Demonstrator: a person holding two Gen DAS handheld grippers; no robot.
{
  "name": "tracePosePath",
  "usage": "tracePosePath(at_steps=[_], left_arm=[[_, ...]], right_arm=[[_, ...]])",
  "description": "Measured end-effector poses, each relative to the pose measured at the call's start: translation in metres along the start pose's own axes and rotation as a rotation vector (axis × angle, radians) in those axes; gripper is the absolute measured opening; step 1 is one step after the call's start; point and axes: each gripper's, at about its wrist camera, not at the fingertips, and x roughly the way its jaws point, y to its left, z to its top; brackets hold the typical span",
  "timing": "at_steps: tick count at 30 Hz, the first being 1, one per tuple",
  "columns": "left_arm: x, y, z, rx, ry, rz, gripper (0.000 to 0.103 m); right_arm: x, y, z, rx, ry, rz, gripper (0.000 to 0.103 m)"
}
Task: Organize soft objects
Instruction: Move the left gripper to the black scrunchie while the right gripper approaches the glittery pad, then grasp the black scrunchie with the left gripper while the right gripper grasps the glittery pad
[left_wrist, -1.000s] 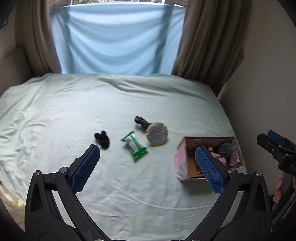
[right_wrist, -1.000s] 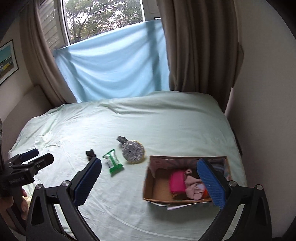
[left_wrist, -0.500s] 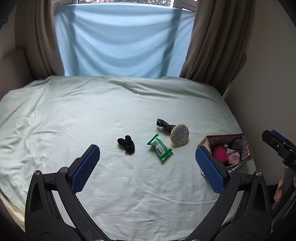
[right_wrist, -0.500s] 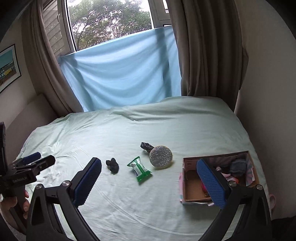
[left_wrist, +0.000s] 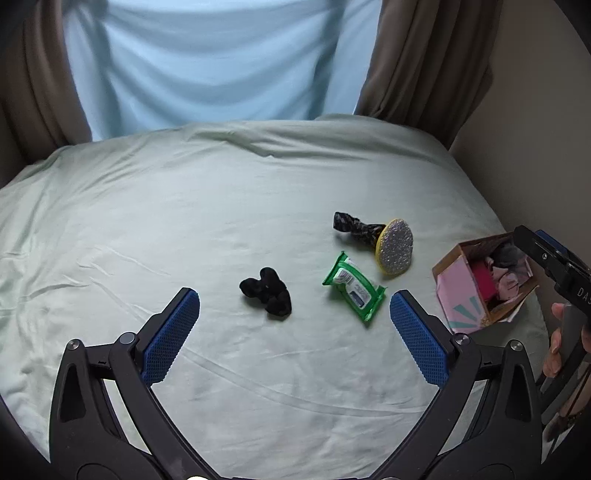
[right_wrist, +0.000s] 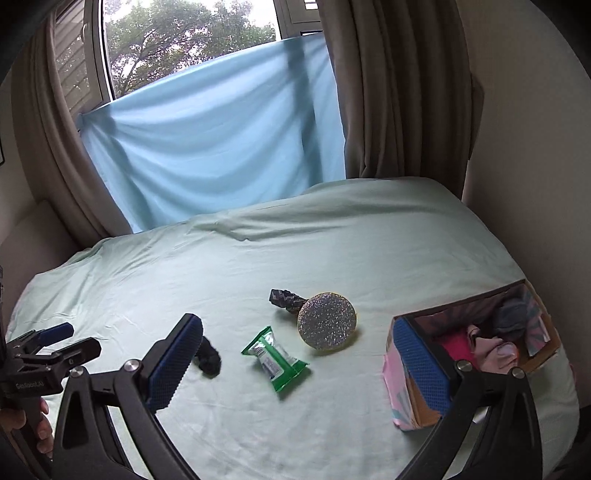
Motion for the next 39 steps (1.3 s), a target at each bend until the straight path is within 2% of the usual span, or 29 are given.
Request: tracePosePath(at_steps=[6, 12, 20, 25, 30, 33, 36, 38, 39], left_arm=[[0.087, 0.015, -0.008, 0.004, 0.074, 0.005, 0.103], [0.164, 0.022, -0.020, -0.004, 0.121, 0.013, 0.103], [0.239, 0.027, -0.033, -0.040, 0.144, 0.013, 0.097], [0.266, 0.027, -0.037, -0.039, 0.163, 0.020, 0.090], [0.272, 0.024, -0.040, -0.007, 0.154, 0.061, 0.085], [0.275, 0.020, -0.040, 0.026, 0.155, 0.103, 0.077], [0.274, 0.023, -0.040, 0.016, 0.142, 0.109, 0.066], [0.273, 0.025, -0.037, 0.006, 0.138, 0.104, 0.055], [0.273, 0.026, -0.036, 0.000, 0.140, 0.095, 0.054]], right_arm=[[0.087, -0.006, -0.024, 0.012, 0.068, 0.007, 0.103], [0.161, -0.020, -0.043, 0.043, 0.085, -0.015, 0.103], [0.237, -0.047, -0.052, 0.079, 0.107, -0.048, 0.103], [0.262, -0.054, -0.059, 0.073, 0.126, -0.045, 0.103], [0.275, -0.050, -0.065, 0.070, 0.149, -0.034, 0.100], [0.282, -0.048, -0.069, 0.071, 0.163, -0.038, 0.099], [0.289, -0.043, -0.073, 0.058, 0.181, -0.043, 0.091], [0.290, -0.041, -0.076, 0.044, 0.187, -0.055, 0.084], [0.289, -0.040, -0.078, 0.034, 0.188, -0.063, 0.082]])
